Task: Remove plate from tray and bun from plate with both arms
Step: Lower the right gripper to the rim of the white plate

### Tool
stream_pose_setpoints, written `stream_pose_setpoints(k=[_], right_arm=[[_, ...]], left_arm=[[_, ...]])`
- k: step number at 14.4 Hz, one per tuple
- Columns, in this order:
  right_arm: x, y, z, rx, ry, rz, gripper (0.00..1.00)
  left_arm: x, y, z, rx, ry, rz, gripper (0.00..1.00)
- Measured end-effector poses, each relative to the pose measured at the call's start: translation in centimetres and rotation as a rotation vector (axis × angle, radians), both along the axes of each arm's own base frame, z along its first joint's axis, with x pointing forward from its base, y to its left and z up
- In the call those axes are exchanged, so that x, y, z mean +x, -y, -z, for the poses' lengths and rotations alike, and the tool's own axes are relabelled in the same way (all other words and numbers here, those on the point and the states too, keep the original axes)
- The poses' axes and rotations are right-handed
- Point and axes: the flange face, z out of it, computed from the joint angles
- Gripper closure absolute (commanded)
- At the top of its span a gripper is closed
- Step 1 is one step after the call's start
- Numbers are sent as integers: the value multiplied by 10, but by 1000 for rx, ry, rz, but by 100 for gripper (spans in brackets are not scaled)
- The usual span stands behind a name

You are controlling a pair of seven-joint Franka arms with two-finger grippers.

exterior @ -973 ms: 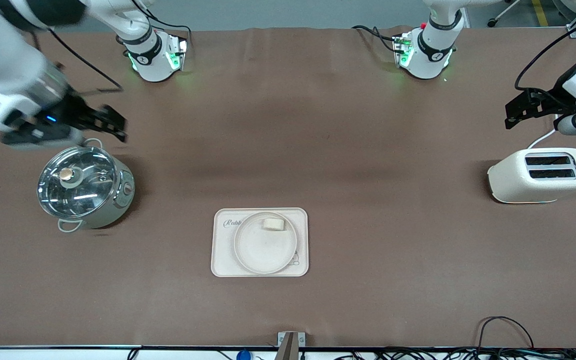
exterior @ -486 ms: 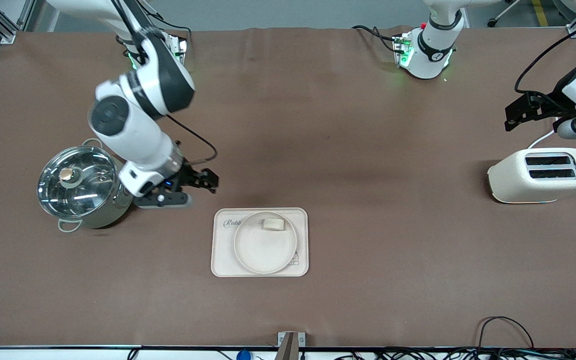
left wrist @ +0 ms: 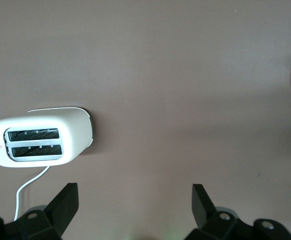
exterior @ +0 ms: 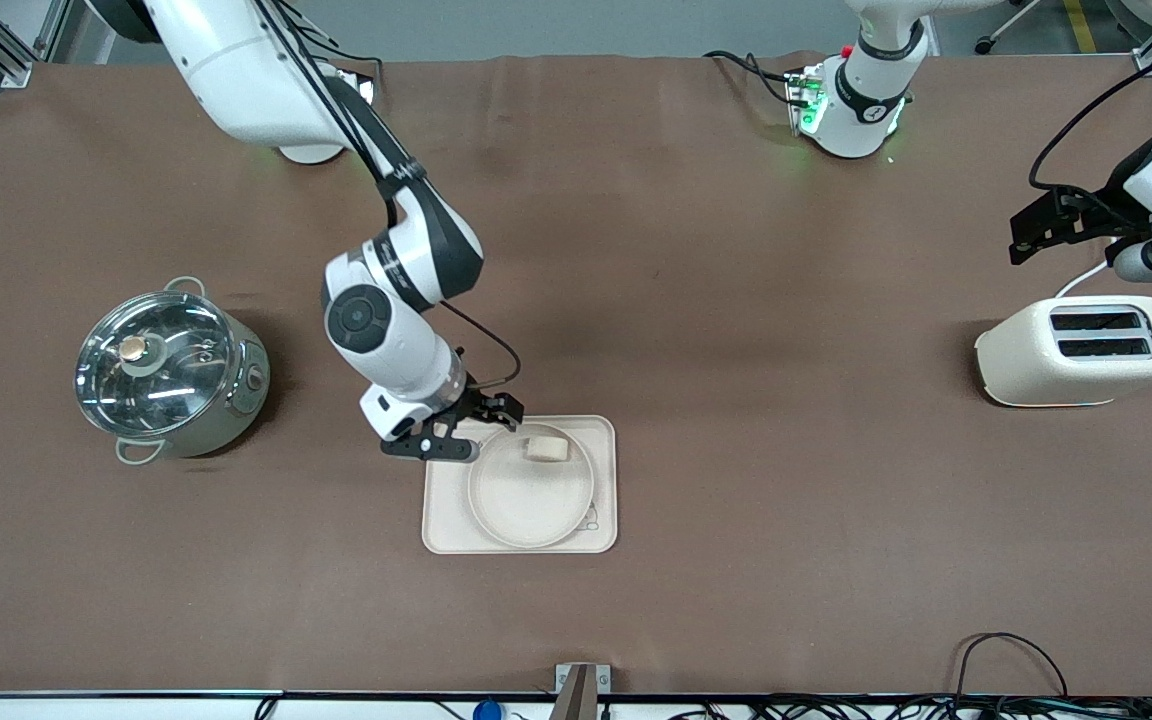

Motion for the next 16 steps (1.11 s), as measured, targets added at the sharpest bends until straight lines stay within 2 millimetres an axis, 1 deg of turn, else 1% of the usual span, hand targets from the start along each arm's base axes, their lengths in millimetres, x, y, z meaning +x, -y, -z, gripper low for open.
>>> stream_pose_setpoints(k=[1, 3, 5, 6, 8, 9, 11, 13, 16], right_arm=[[6, 3, 6, -10, 6, -1, 5], [18, 16, 8, -48, 33, -7, 5], [28, 30, 12, -66, 41, -2, 16], [32, 33, 15, -69, 43, -3, 17], [38, 32, 22, -79, 52, -17, 30], [41, 31, 27, -80, 54, -22, 39], [47, 31, 36, -81, 56, -28, 45], [51, 31, 40, -80, 58, -29, 58], [52, 32, 42, -81, 57, -30, 60]], left_arm=[[0, 0, 0, 0, 0, 0, 0], [0, 0, 0, 0, -1, 0, 0], [0, 0, 0, 0, -1, 0, 0], [0, 0, 0, 0, 0, 0, 0], [0, 0, -1, 0, 2, 0, 0], [0, 0, -2, 0, 3, -1, 0], [0, -1, -4, -1, 7, -2, 0], [0, -2, -5, -1, 10, -3, 0], [0, -2, -5, -1, 10, -4, 0]])
